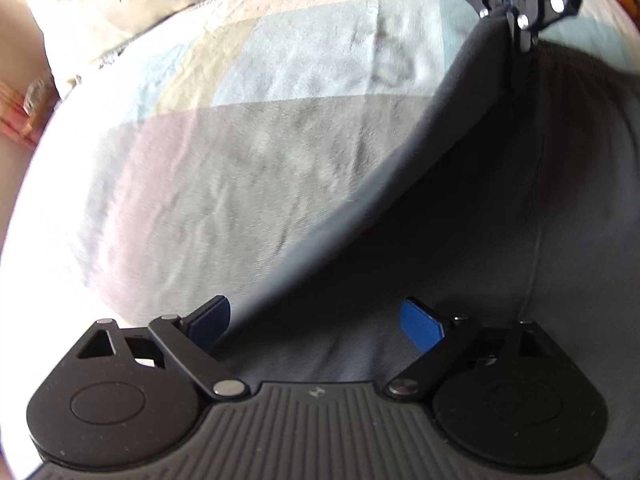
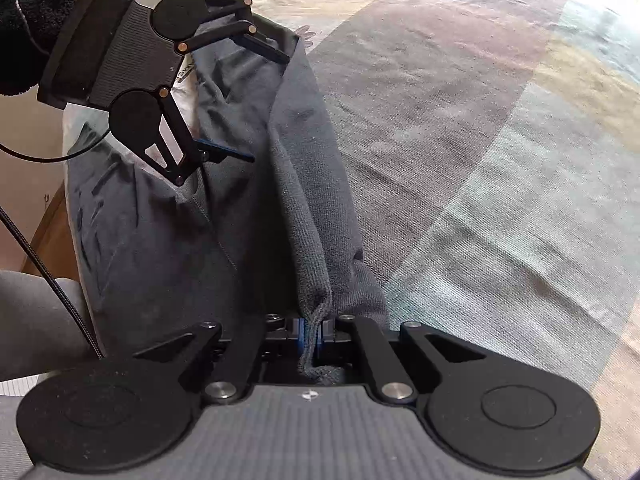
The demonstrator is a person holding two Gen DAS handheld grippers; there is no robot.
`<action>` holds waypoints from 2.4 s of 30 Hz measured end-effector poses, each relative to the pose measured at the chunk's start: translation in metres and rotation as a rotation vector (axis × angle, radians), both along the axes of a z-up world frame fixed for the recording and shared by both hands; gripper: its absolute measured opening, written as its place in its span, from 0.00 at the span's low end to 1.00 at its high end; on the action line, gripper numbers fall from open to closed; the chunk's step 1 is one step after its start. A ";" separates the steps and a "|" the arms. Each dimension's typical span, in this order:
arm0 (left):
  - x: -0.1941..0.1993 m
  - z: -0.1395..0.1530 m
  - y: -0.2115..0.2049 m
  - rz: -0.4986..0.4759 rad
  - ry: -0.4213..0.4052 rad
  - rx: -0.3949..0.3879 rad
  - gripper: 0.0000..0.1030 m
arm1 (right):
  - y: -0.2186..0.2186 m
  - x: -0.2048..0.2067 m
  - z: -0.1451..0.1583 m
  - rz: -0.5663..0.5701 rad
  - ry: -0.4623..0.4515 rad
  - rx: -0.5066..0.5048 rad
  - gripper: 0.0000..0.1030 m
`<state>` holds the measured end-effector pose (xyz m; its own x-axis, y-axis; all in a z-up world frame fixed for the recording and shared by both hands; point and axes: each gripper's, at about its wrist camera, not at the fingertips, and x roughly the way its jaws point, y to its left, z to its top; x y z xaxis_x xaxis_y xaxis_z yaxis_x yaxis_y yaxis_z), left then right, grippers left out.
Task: Fold clothes
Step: 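Lift the pants edge with the right tool toward the left tool, then close the left tool on the pants while the right tool holds the waistband raised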
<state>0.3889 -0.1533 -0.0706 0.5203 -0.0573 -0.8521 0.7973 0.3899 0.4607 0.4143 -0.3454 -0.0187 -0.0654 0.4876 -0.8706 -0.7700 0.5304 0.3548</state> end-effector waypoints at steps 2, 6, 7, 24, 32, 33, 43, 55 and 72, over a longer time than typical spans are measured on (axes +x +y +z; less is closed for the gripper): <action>-0.005 -0.007 0.002 -0.069 -0.087 0.072 0.89 | 0.001 -0.001 0.000 -0.005 -0.002 -0.005 0.07; 0.003 -0.031 0.003 -0.216 -0.195 0.189 0.92 | 0.000 -0.004 -0.003 -0.015 -0.010 -0.020 0.07; 0.003 -0.034 0.002 -0.264 -0.219 0.199 0.92 | -0.001 -0.006 -0.002 -0.018 -0.011 -0.023 0.07; -0.010 -0.062 0.009 -0.675 -0.316 0.319 0.81 | -0.001 -0.027 -0.012 -0.036 -0.010 -0.040 0.11; -0.050 -0.095 0.016 -0.696 -0.344 0.379 0.00 | -0.003 -0.028 -0.014 -0.049 -0.001 -0.041 0.13; -0.051 -0.095 0.014 -0.669 -0.348 0.372 0.00 | -0.004 -0.028 -0.014 -0.049 -0.001 -0.042 0.13; -0.045 -0.076 0.003 -0.574 -0.300 0.327 0.02 | 0.000 -0.040 -0.006 -0.010 -0.114 -0.082 0.07; -0.060 -0.036 0.001 -0.561 -0.242 0.322 0.02 | -0.006 -0.062 0.035 0.014 -0.346 -0.136 0.04; -0.067 -0.052 0.011 -0.526 -0.205 0.361 0.12 | 0.000 -0.108 0.076 0.139 -0.478 -0.152 0.03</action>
<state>0.3223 -0.1427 -0.1230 0.6546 -0.0778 -0.7520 0.7213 -0.2335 0.6521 0.3064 -0.3453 0.0573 0.3021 0.3680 -0.8794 -0.8940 0.4297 -0.1274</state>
